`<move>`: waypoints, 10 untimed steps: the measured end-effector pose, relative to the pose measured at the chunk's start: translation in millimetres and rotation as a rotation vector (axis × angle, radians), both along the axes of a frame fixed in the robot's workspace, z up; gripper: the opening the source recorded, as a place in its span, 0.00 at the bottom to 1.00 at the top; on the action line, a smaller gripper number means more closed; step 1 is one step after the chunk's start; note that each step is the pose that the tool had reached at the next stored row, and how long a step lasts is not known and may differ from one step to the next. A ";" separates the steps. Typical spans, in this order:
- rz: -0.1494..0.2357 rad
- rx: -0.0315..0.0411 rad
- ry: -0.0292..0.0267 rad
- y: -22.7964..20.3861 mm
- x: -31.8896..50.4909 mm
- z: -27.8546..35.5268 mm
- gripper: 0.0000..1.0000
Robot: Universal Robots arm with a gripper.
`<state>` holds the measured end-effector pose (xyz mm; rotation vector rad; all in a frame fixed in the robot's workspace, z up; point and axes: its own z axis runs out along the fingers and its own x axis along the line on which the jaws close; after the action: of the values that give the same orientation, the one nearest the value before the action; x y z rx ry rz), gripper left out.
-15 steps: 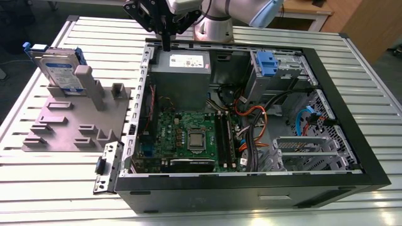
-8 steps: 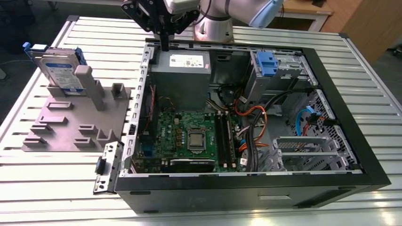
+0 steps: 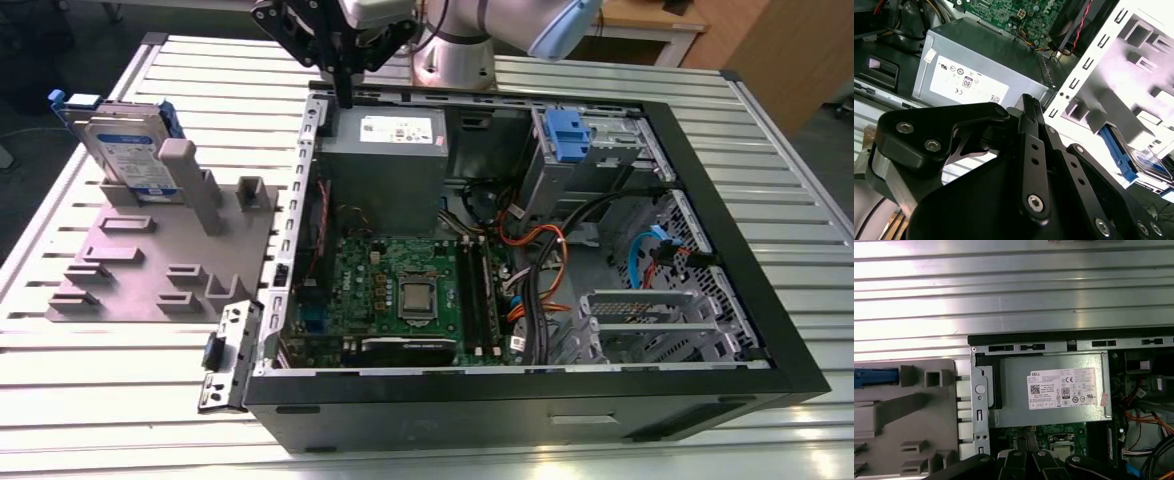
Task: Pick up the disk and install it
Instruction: 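Reach for the disk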
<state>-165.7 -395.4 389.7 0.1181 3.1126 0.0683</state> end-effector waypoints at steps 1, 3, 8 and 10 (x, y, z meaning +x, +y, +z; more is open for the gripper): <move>0.000 0.0000 0.0000 0.0 -0.2 0.0 0.11; 0.000 0.0000 0.0000 0.0 -0.7 -0.1 0.11; 0.000 0.0000 0.0000 0.0 -1.4 0.0 0.11; 0.000 0.0000 0.0000 0.0 -1.6 -0.1 0.11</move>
<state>-167.3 -395.4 389.6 0.1180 3.1126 0.0683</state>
